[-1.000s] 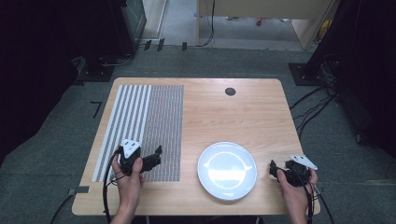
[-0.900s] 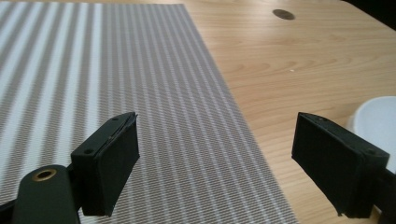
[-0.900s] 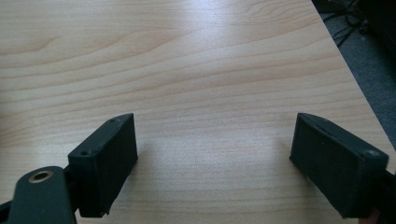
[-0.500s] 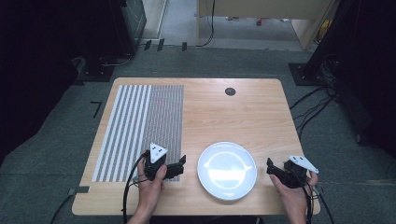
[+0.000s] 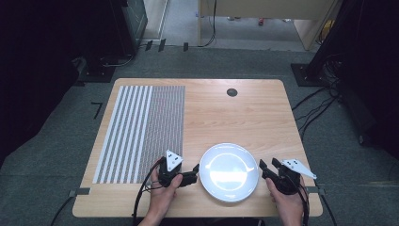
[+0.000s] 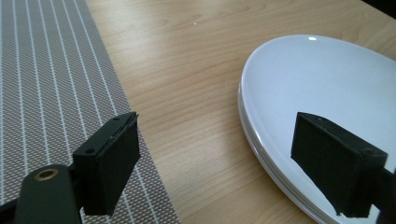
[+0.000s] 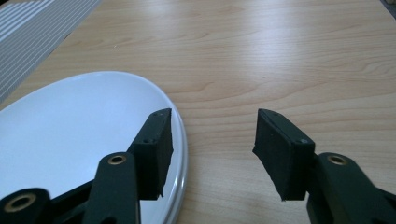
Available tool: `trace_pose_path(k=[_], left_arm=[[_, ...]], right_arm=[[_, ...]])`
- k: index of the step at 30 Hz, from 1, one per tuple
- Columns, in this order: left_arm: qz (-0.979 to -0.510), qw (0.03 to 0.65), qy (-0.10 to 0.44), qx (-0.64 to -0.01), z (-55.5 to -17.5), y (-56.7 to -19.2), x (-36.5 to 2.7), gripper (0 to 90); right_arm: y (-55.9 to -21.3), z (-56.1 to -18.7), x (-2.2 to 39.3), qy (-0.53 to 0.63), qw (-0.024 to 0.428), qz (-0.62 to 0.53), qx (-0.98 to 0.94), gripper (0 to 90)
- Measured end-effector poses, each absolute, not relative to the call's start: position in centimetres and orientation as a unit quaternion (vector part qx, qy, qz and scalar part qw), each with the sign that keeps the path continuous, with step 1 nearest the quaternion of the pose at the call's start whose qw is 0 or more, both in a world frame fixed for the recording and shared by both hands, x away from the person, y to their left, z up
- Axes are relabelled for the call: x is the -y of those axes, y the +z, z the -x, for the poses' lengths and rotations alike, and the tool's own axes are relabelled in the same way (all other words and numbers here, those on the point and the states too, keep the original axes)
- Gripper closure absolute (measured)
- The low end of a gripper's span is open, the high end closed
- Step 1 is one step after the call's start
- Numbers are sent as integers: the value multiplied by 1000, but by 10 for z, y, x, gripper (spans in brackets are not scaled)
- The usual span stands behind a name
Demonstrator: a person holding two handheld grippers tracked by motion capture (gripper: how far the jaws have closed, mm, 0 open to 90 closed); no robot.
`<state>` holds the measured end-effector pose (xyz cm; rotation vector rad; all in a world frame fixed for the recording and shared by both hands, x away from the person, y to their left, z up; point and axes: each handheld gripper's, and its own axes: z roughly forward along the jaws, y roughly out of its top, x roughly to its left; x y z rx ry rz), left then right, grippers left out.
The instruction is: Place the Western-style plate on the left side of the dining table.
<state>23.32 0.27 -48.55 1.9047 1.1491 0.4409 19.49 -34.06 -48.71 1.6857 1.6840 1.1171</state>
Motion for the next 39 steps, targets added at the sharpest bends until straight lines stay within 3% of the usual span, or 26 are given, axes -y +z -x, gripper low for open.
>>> trace_pose_path(k=[12, 15, 27, 34, 39], left_arm=[[-768, 425, 160, -451, -229, -490, 8, 160], [-772, 424, 157, -446, -227, -490, 11, 263], [-780, 415, 147, -445, -225, -493, 14, 409], [-780, 414, 142, -448, -225, -494, 15, 496], [-782, 418, 135, -442, -224, -495, 15, 554]], right_arm=[[-491, -190, 335, 431, 209, -627, -614, 605], [-492, -189, 334, 437, 201, -624, -615, 625], [-491, -187, 332, 440, 181, -627, -617, 779], [-494, -187, 333, 439, 172, -640, -607, 746], [-494, -186, 332, 436, 168, -636, -614, 770]])
